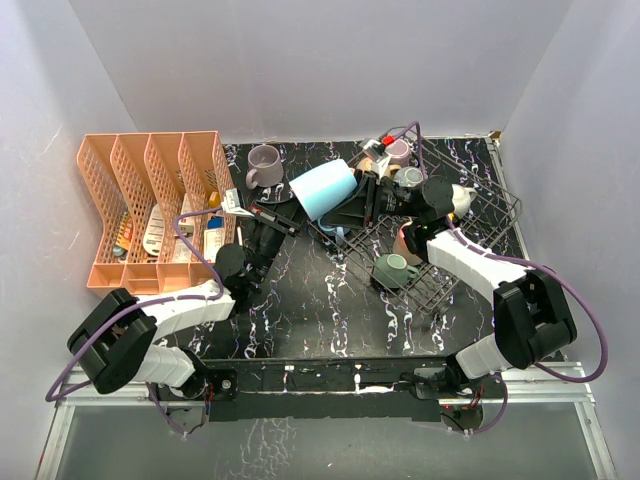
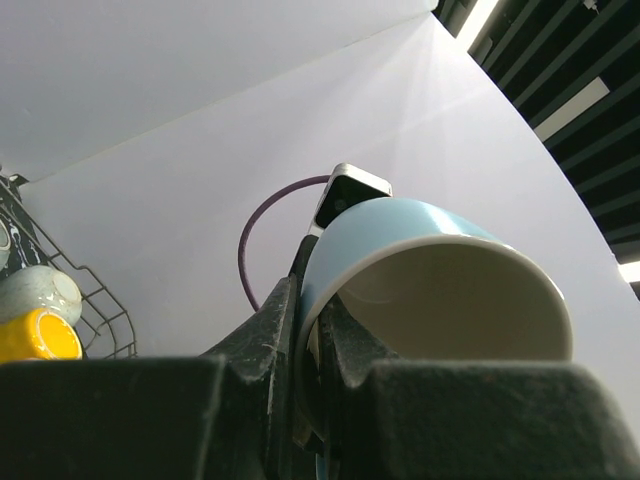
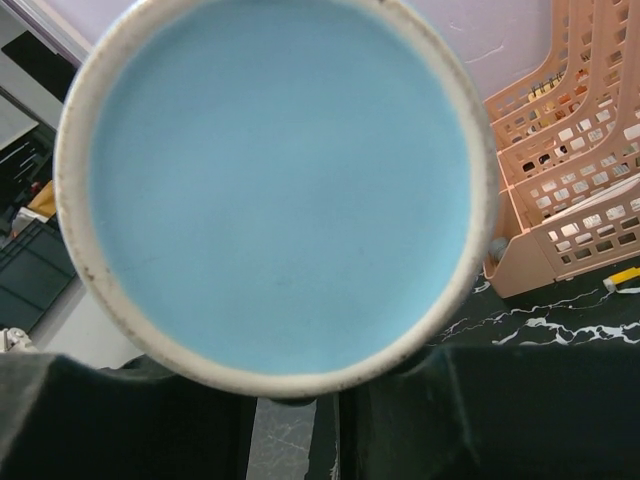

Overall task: Load the cups into the dish rack
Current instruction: Turn the cup upside down in the dish rack.

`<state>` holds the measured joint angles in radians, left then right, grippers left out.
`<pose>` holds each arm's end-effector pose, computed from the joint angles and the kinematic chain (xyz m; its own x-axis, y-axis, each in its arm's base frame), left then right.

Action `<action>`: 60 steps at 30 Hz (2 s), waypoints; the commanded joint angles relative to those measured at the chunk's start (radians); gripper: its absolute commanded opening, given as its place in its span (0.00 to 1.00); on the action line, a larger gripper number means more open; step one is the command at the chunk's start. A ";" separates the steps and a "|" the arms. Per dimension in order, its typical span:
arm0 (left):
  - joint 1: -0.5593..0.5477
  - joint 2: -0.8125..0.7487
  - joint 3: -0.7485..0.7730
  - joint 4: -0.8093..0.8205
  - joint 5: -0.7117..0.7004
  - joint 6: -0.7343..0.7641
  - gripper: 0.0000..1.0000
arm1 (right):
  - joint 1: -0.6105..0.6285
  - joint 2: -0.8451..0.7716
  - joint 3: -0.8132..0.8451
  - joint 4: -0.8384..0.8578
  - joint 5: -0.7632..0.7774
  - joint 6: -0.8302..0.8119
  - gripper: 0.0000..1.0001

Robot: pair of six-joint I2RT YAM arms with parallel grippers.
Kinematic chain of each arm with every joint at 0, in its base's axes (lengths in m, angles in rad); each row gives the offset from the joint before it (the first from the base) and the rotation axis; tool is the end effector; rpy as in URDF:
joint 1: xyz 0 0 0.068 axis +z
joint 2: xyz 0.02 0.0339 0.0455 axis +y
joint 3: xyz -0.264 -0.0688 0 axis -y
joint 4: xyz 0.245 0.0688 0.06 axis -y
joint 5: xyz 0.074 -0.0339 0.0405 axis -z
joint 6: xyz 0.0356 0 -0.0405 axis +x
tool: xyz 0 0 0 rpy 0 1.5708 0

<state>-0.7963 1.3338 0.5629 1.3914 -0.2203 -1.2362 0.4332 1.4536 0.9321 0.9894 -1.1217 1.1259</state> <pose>0.1902 -0.1833 0.3057 -0.4078 -0.9011 -0.1472 0.5723 -0.1267 -0.8102 0.2691 0.1598 0.3460 -0.6470 0.1325 -0.7508 -0.7620 -0.1466 0.6308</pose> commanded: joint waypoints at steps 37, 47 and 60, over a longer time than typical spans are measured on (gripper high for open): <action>-0.017 -0.395 -0.369 -0.125 -0.010 0.081 0.54 | -0.178 -0.143 -0.053 -0.320 -0.077 -0.417 0.08; -0.018 -0.690 -0.479 -0.455 0.019 0.105 0.73 | -0.312 -0.173 0.017 -0.807 0.023 -0.927 0.08; -0.017 -0.911 -0.460 -0.794 0.007 0.159 0.83 | -0.330 -0.091 0.109 -1.127 0.348 -1.350 0.08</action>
<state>-0.8139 0.4561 0.0803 0.7013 -0.2184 -1.1141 0.1066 1.3418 0.9321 -0.1204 -0.8574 -0.0601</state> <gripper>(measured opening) 0.830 0.175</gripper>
